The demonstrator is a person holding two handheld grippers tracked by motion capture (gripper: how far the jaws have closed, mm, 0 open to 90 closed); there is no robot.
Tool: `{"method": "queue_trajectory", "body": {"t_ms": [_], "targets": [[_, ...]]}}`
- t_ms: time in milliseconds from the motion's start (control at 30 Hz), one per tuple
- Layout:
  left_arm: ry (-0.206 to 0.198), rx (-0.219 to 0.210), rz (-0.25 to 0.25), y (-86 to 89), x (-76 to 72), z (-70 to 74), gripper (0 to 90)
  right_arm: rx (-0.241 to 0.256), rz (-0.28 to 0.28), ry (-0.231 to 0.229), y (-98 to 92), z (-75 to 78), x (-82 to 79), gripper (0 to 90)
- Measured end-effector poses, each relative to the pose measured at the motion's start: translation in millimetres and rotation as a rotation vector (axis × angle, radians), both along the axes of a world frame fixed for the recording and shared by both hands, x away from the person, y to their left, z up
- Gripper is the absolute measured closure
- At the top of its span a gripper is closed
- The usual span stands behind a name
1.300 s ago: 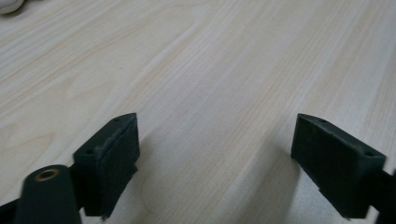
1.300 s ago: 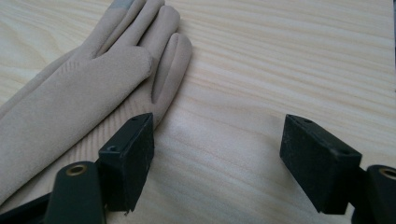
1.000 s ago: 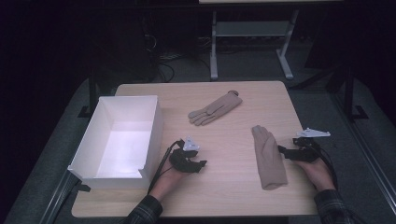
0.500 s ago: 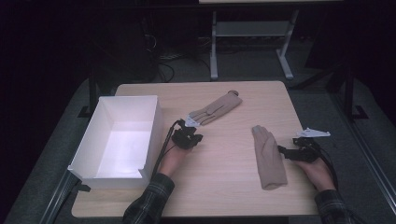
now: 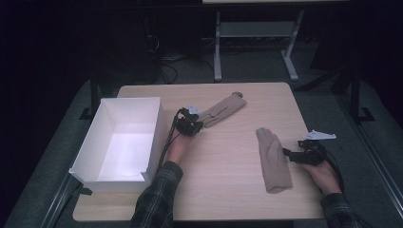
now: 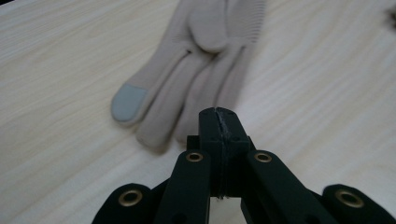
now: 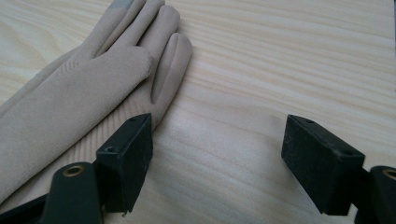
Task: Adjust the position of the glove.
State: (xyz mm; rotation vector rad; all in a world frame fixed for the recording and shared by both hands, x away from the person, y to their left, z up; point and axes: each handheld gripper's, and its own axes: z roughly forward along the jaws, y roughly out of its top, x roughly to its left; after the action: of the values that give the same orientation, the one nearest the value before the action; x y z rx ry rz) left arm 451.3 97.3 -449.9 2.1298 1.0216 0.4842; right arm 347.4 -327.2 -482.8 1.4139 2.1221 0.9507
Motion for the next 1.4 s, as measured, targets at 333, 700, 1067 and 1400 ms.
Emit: {"method": "queue_trajectory", "body": {"t_ms": [333, 700, 1067, 1400], "targets": [[0.035, 0.012, 0.013, 0.1, 19.4, -14.9, 89.4, 0.003, -0.002, 0.0, 0.2, 0.0, 0.0, 24.6], [0.063, 0.051, -0.008, -2.3, 2.2, -13.1, 89.7, 0.0, 0.0, 0.0, 0.1, 0.0, -0.1, 24.6], [0.062, 0.082, -0.017, 4.2, -37.4, -11.1, 89.7, 0.002, -0.003, 0.001, 0.4, 0.0, -0.2, 24.7], [0.108, 0.057, -0.038, 9.5, -75.7, -9.1, 89.6, 0.003, -0.003, 0.002, 0.6, 0.0, -0.6, 24.6]]}}
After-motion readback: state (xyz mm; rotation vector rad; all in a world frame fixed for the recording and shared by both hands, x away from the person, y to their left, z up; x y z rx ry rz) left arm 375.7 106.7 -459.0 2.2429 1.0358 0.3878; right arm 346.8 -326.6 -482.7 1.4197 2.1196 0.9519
